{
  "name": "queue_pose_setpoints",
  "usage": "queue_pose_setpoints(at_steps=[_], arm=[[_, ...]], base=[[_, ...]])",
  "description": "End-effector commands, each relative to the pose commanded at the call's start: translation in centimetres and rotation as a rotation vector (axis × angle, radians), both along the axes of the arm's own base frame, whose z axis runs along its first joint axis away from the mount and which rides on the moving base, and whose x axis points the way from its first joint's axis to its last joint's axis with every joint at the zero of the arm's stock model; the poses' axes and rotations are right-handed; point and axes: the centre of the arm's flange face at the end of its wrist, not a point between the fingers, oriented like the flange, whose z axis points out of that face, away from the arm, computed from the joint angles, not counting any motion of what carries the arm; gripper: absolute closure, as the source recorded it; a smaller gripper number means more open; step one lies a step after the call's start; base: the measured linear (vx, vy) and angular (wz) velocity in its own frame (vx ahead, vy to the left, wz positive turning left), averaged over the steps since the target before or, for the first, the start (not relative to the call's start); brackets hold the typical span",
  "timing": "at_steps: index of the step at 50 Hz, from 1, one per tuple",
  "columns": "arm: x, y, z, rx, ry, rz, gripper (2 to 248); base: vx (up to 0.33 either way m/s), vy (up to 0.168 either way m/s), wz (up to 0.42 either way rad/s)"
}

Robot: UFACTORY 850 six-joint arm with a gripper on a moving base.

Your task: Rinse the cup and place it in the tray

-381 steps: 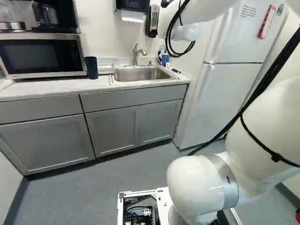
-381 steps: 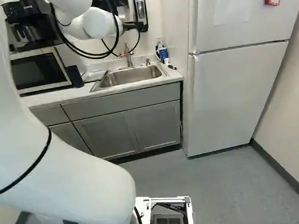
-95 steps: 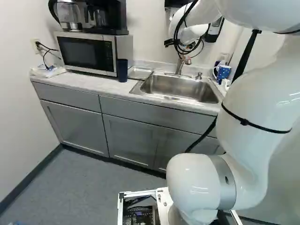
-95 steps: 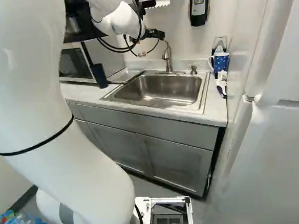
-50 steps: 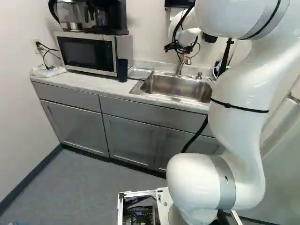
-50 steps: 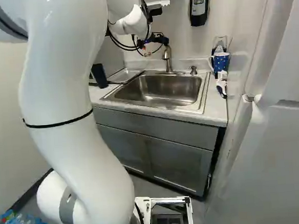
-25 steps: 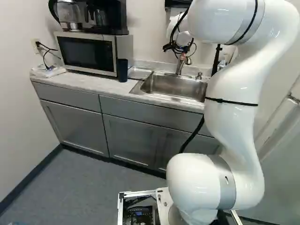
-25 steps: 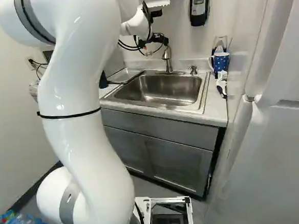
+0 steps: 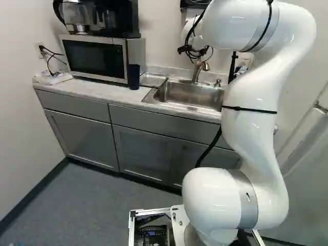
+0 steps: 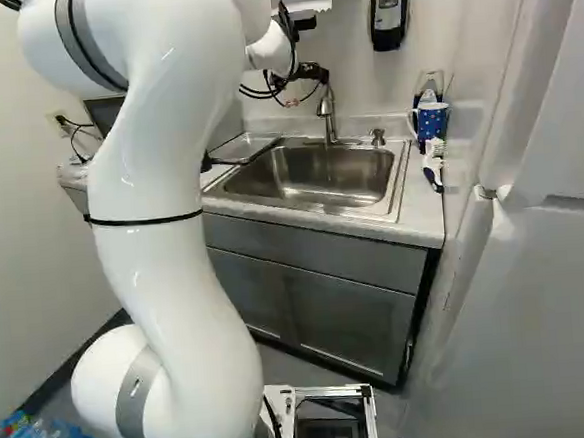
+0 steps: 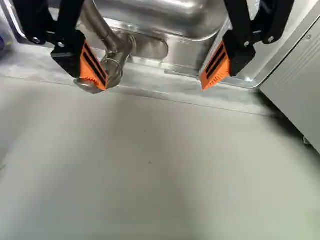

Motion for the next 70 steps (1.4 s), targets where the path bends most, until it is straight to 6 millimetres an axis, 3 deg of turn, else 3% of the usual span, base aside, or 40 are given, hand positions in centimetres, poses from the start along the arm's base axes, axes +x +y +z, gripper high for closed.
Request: queue_pose_setpoints(at_steps=[31, 70], arm=[[-0.3, 0.0, 0.3, -0.005, -0.031, -0.001, 3], [-7.3, -1.8, 1.0, -0.001, -0.003, -0.047, 3]], base=[[0.0, 0.0, 0.0], [0.0, 0.0, 0.0]])
